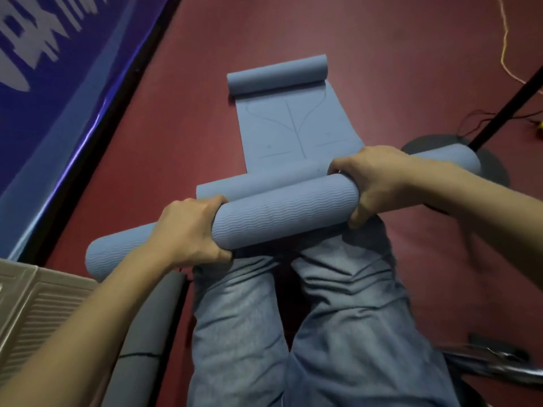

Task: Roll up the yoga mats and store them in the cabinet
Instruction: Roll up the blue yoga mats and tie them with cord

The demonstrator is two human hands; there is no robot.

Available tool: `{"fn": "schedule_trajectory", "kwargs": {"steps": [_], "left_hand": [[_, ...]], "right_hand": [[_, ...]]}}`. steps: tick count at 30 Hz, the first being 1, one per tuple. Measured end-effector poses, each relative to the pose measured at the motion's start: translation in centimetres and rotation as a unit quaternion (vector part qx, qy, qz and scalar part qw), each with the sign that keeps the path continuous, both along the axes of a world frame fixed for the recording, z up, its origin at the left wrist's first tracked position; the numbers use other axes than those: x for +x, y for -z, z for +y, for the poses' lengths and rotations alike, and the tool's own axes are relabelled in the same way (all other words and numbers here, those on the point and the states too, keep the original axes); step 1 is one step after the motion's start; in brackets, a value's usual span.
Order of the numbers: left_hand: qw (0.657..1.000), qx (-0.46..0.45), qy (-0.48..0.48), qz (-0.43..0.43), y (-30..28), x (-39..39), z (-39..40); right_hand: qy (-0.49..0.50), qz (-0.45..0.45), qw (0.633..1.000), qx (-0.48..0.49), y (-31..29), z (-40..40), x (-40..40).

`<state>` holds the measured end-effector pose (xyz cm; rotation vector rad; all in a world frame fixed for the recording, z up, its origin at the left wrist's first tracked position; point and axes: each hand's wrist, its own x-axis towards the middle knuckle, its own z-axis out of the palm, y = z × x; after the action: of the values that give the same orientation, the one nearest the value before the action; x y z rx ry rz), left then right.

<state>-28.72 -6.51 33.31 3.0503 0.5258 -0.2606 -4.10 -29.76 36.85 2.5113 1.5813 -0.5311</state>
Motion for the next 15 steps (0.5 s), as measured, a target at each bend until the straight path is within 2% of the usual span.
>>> {"fn": "schedule_trajectory", "kwargs": {"steps": [7, 15], "left_hand": [[0.996, -0.035, 0.036, 0.075, -1.3, -2.9, -3.9], [0.993, -0.064, 0.02, 0.1, -0.9, -2.8, -3.7]], "right_hand": [[-0.015, 0.043, 0.996, -0.083, -0.8, -3.7, -2.5], [-0.014, 0.081, 0.993, -0.087, 0.6, -4.3, -3.1]]}}
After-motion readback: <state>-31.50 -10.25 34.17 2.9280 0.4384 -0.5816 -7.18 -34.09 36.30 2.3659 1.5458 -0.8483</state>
